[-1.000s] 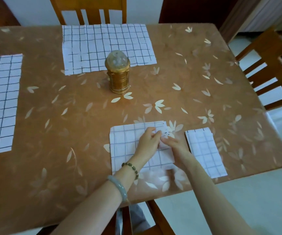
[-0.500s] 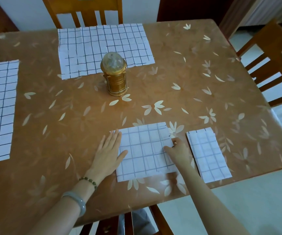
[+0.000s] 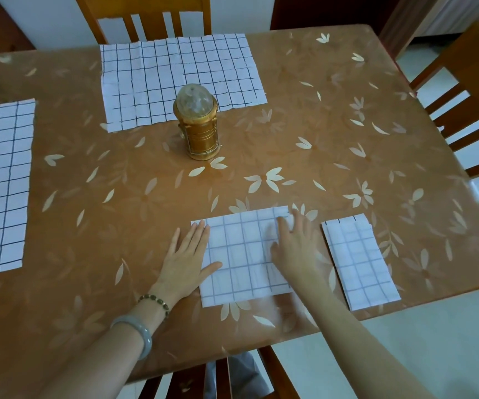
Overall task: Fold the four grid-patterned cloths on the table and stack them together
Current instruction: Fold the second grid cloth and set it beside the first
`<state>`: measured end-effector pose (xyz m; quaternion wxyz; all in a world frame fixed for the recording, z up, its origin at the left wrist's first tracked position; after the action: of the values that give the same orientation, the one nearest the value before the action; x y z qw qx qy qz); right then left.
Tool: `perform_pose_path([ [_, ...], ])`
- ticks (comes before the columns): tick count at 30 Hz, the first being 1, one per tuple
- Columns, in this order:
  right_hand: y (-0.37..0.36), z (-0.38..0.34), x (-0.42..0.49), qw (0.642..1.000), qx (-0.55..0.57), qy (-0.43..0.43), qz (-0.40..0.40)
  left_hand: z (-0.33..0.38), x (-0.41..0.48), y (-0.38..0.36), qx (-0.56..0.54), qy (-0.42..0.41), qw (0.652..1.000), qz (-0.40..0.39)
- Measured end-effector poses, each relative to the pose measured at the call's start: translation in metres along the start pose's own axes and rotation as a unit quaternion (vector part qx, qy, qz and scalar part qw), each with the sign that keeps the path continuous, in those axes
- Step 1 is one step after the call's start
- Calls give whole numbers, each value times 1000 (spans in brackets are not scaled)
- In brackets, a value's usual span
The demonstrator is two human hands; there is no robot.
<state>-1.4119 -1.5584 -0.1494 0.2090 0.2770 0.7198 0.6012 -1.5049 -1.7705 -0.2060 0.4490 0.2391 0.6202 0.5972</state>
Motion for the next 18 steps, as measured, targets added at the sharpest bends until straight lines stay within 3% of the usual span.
perform_pose_path([
  [3,-20,-57,-8,984,47,162,-61,1,0,-1,4,-3,1000,-1],
  [5,-45,-80,-16,969,18,211,-129,1,1,-1,5,1,1000,0],
  [7,-61,-84,-16,963,-13,215,-164,1,1,-2,7,3,1000,6],
  [10,-73,-64,-8,964,-47,202,-163,1,1,-3,14,-2,1000,21],
  [14,-68,-7,13,979,-52,115,-157,-4,1,-4,30,-16,999,25],
  [18,-62,27,21,983,-63,99,-142,-19,-4,-4,49,-56,997,24],
])
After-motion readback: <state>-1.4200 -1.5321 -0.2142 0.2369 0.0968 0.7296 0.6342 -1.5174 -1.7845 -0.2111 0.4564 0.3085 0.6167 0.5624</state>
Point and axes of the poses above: each hand's wrist, its own x-axis towards the middle knuckle, its own y-axis out of the back of the hand, z = x × y, the point moved 5 cm from there along x, towards the middle knuckle, and after that the axes turned 11 degrees about -y, right-handed, at the moved point
